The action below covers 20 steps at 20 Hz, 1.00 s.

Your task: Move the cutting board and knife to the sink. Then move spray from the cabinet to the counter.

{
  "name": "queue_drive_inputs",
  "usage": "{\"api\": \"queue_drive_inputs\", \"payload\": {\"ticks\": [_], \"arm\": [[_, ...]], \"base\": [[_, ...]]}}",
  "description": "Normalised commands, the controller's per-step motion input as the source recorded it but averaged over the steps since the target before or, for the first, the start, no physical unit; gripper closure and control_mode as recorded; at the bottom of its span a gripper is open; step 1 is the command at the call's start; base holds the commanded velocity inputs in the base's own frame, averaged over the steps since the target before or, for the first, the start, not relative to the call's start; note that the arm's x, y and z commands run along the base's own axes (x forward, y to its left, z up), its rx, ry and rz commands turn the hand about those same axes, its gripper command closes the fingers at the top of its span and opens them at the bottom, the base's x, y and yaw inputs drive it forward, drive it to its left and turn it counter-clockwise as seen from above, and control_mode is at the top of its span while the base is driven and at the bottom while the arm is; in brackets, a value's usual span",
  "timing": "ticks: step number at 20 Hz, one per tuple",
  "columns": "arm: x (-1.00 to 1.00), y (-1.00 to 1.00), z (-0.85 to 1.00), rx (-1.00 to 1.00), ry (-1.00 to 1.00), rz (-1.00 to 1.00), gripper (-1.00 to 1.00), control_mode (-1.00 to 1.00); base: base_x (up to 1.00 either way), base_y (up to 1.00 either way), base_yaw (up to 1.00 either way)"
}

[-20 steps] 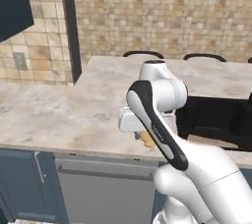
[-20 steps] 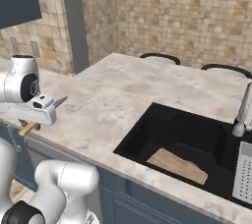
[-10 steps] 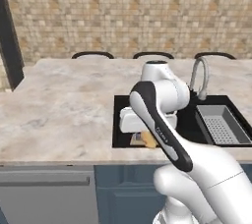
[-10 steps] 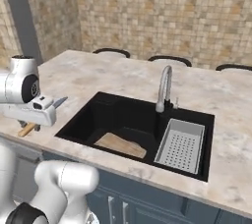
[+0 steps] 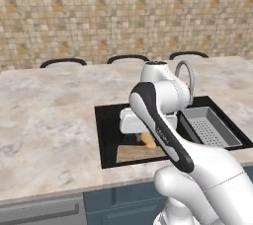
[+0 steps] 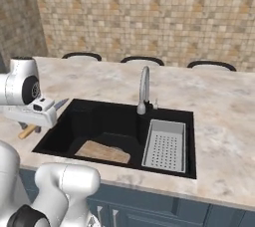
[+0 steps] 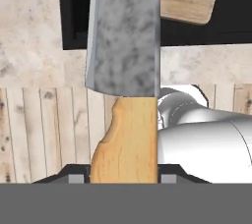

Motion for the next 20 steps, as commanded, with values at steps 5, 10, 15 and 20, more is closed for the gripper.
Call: {"api": "queue_drive_inputs", "payload": {"ticks": [5, 10, 15, 20], "arm": [[0.00, 0.00, 0.00, 0.00, 0.00, 0.00, 1.00, 1.00], [0.00, 0.00, 0.00, 0.00, 0.00, 0.00, 1.00, 1.00], [0.00, 0.00, 0.00, 0.00, 0.00, 0.00, 1.00, 1.00], [0.50, 0.00, 0.05, 0.00, 0.29, 0.00, 1.00, -1.00]], "base": [[0.00, 0.00, -0.01], [0.00, 0.00, 0.00], [0.00, 0.00, 0.00], [0.00, 0.00, 0.00]]}}
